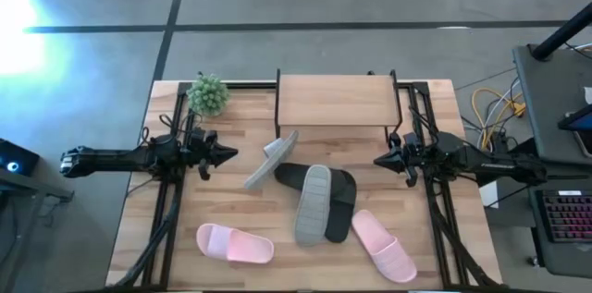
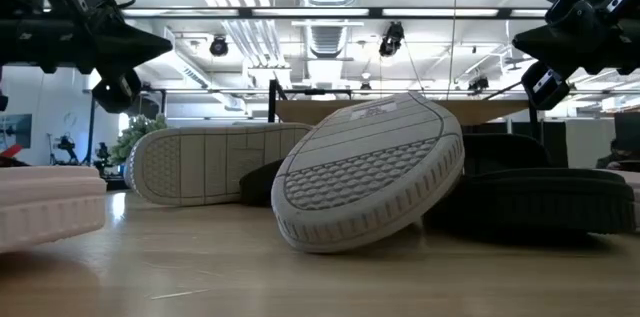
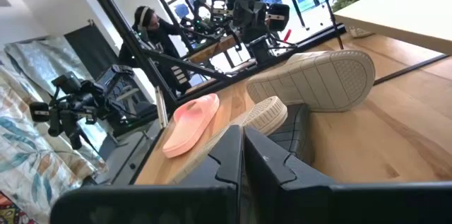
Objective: Pick and place slides into the shelf
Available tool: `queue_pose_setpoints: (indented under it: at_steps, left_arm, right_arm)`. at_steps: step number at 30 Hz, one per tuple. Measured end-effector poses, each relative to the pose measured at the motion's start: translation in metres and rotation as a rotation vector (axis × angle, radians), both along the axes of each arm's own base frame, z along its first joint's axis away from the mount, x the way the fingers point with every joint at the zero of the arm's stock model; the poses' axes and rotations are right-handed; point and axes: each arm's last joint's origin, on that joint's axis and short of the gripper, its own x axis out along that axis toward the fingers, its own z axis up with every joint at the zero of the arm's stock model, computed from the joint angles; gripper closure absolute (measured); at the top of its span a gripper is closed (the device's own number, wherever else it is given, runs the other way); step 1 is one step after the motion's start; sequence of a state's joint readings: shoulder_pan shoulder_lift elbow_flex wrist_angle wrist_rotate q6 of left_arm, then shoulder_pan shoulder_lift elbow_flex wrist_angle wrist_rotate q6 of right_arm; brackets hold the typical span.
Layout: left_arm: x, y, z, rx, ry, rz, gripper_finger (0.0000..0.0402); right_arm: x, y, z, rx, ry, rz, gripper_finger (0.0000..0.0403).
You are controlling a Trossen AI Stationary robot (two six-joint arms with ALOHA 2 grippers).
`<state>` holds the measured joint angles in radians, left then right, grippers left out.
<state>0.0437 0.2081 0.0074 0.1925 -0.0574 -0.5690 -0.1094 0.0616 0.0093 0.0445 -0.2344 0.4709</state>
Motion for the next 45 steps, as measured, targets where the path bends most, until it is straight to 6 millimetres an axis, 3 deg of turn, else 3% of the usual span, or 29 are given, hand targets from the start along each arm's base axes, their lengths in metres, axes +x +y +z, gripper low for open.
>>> queue_pose_setpoints:
  at_steps: [22,27,33,40,45]
  left_arm:
    - [0.0,0.0,0.0,0.0,0.0,0.0,0.04]
    - [0.0,0.0,0.0,0.0,-0.001,0.0,0.04]
    - [0.0,0.0,0.0,0.0,0.0,0.0,0.04]
    - [0.0,0.0,0.0,0.0,0.0,0.0,0.04]
    - [0.0,0.0,0.0,0.0,-0.001,0.0,0.04]
  right_arm:
    - [0.0,0.0,0.0,0.008,0.001,0.0,0.0394]
    - [0.0,0.0,0.0,0.208,0.024,-0.003,0.0394]
    - [0.0,-0.004,0.004,0.526,-0.009,-0.125,0.0394]
    - [0.0,-0.007,0.007,0.577,-0.065,-0.208,0.0394]
    - [-0.004,-0.007,0.028,0.606,-0.281,-0.164,0.0394]
